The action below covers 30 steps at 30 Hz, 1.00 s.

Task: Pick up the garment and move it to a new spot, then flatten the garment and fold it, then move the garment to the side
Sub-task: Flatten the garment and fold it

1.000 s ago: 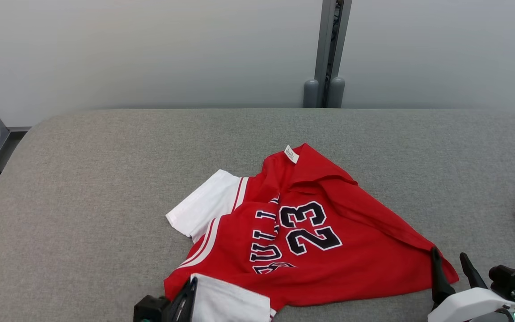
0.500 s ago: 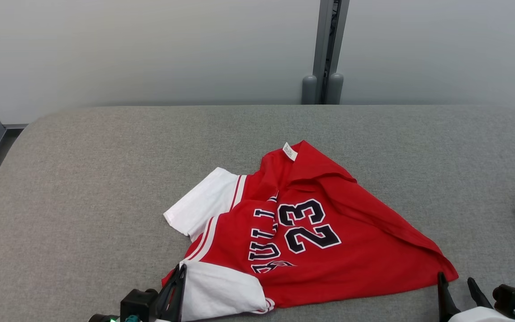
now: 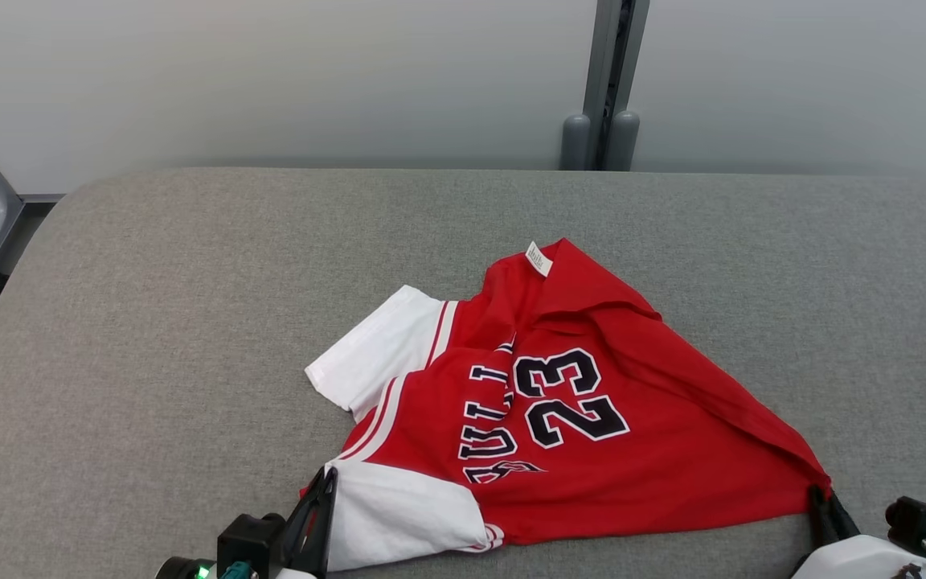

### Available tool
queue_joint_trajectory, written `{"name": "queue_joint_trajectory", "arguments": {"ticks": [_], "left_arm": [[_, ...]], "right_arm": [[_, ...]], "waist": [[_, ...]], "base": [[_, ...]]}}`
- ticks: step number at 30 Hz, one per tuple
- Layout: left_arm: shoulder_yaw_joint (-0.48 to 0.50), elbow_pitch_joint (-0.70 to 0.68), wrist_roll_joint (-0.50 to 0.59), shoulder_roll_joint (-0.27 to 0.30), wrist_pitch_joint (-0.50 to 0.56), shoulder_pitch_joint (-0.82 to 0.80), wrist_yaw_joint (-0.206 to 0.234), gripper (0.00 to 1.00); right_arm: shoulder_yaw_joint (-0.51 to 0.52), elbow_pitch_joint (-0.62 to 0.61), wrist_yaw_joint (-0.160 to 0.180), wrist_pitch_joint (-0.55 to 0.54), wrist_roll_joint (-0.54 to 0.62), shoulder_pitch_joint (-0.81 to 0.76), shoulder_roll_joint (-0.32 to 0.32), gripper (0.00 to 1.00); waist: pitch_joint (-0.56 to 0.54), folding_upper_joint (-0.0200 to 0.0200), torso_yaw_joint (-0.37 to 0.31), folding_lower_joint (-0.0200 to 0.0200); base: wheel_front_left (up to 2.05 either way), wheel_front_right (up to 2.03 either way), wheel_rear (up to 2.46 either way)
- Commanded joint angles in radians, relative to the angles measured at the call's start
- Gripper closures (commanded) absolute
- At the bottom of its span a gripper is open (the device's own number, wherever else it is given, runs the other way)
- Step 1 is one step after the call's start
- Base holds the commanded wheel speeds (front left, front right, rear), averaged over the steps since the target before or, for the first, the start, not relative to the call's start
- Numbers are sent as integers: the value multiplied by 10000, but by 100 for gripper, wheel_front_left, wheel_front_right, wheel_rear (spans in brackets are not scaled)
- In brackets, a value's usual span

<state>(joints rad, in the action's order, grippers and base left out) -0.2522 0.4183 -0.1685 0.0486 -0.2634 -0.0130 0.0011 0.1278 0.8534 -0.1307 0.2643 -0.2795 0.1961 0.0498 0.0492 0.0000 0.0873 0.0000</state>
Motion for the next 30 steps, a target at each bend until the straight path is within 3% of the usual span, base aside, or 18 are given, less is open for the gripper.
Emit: {"name": "queue_joint_trajectory", "arguments": {"ticks": [1, 6, 11, 16, 30], "left_arm": [[33, -75, 38, 42, -13, -163, 35, 100], [225, -439, 115, 43, -13, -190, 74, 100], [616, -1110, 409, 45, -15, -401, -62, 100], [1265, -1834, 733, 355, -15, -1341, -248, 100], [2461, -2406, 1400, 2252, -7, -5685, -661, 100]], "right_arm": [[-38, -43, 0, -1, -25, 45, 34, 100], [-219, -471, 0, 1, -244, -25, 46, 100], [-748, -1695, 0, 1, -1332, 142, 46, 100], [-1321, -2759, 0, 1, -1595, 872, 49, 100], [-1968, -4080, 0, -16, -3428, 4533, 1056, 100]], "waist": [[26, 0, 7, 0], [-108, 0, -70, 0], [-429, 0, -303, 0], [-604, 0, -526, 0], [-815, 0, -768, 0]], "base": [[0, 0, 0], [0, 0, 0], [0, 0, 0], [0, 0, 0], [0, 0, 0]]}}
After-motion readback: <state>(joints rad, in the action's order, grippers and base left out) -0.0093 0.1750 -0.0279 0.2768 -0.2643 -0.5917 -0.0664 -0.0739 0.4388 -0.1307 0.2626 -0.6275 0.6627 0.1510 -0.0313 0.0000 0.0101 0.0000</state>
